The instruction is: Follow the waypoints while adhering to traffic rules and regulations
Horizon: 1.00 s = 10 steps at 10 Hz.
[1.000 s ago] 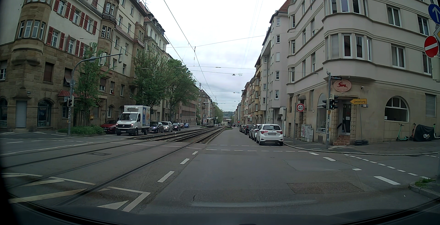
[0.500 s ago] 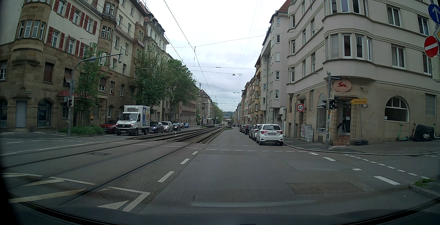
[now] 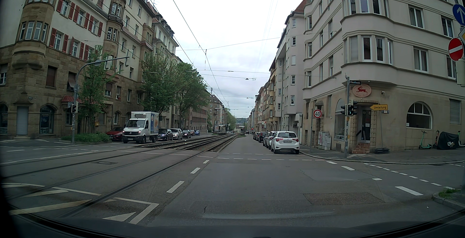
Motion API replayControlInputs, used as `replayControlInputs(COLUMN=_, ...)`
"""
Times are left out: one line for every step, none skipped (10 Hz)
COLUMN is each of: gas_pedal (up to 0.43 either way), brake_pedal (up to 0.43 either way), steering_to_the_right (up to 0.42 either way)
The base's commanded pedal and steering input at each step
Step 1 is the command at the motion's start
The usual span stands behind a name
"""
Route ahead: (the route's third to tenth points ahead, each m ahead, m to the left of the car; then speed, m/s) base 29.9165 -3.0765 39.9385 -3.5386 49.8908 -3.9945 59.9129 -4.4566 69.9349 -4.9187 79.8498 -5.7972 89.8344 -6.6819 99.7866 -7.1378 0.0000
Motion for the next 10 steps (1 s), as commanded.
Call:
replayControlInputs(gas_pedal=0.0, brake_pedal=0.024, steering_to_the_right=-0.013)
replayControlInputs(gas_pedal=0.0, brake_pedal=0.0, steering_to_the_right=-0.013)
replayControlInputs(gas_pedal=0.0, brake_pedal=0.0, steering_to_the_right=-0.013)
replayControlInputs(gas_pedal=0.0, brake_pedal=0.0, steering_to_the_right=-0.013)
replayControlInputs(gas_pedal=0.047, brake_pedal=0.0, steering_to_the_right=-0.013)
replayControlInputs(gas_pedal=0.087, brake_pedal=0.0, steering_to_the_right=-0.016)
replayControlInputs(gas_pedal=0.13, brake_pedal=0.0, steering_to_the_right=-0.016)
replayControlInputs(gas_pedal=0.177, brake_pedal=0.0, steering_to_the_right=-0.005)
replayControlInputs(gas_pedal=0.197, brake_pedal=0.0, steering_to_the_right=0.001)
replayControlInputs(gas_pedal=0.228, brake_pedal=0.0, steering_to_the_right=0.004)
